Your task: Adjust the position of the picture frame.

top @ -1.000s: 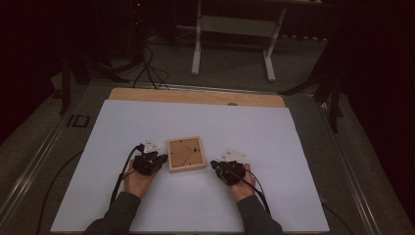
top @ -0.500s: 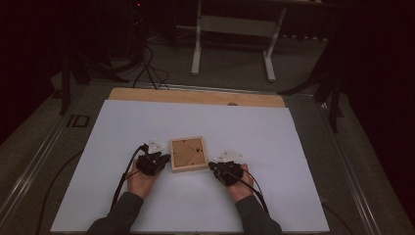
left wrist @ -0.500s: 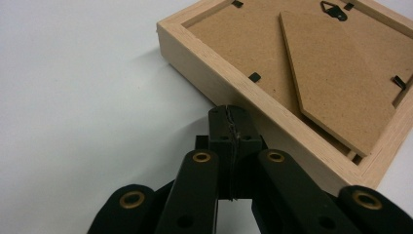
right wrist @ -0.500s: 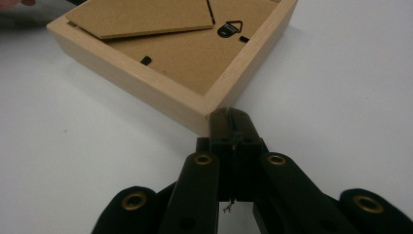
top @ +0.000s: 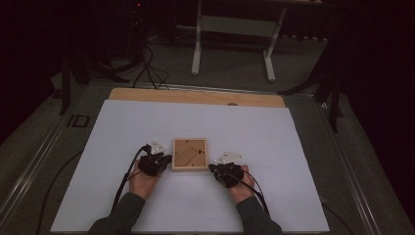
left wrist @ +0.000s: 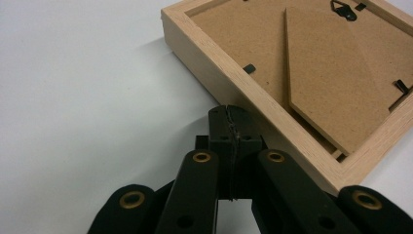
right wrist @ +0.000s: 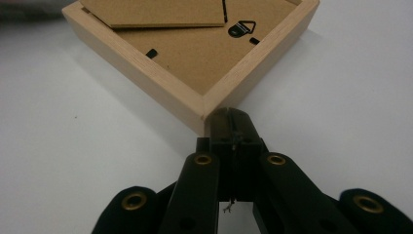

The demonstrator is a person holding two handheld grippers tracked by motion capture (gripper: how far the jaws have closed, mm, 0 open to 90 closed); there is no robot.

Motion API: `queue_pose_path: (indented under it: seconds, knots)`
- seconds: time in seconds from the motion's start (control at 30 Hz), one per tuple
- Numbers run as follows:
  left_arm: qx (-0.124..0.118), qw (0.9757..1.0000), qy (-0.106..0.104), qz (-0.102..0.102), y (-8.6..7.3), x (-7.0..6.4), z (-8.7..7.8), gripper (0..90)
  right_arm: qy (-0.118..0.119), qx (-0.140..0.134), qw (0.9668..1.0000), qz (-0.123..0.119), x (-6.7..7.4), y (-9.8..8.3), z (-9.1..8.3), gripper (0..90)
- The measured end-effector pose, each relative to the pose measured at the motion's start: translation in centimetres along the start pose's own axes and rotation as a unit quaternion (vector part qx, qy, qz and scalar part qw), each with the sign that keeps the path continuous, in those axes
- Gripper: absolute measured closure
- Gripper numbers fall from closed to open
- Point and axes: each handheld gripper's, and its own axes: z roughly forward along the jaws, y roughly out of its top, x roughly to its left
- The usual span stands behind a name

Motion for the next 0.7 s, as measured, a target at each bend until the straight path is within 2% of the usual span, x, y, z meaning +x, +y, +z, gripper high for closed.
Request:
queue_pose_path:
  seconds: [0.37, 0.7]
  knots:
    - [0.004, 1.0000, 0.002, 0.006, -0.04, -0.26, -0.16, 89.7, -0.002, 0.000, 1.0000, 0.005, 0.08, -0.06, 0.07, 89.7]
    - [0.003, 1.0000, -0.001, 0.001, 0.09, -0.46, 0.02, 89.7, -0.005, 0.002, 1.0000, 0.005, -0.12, -0.10, 0.04, 89.7]
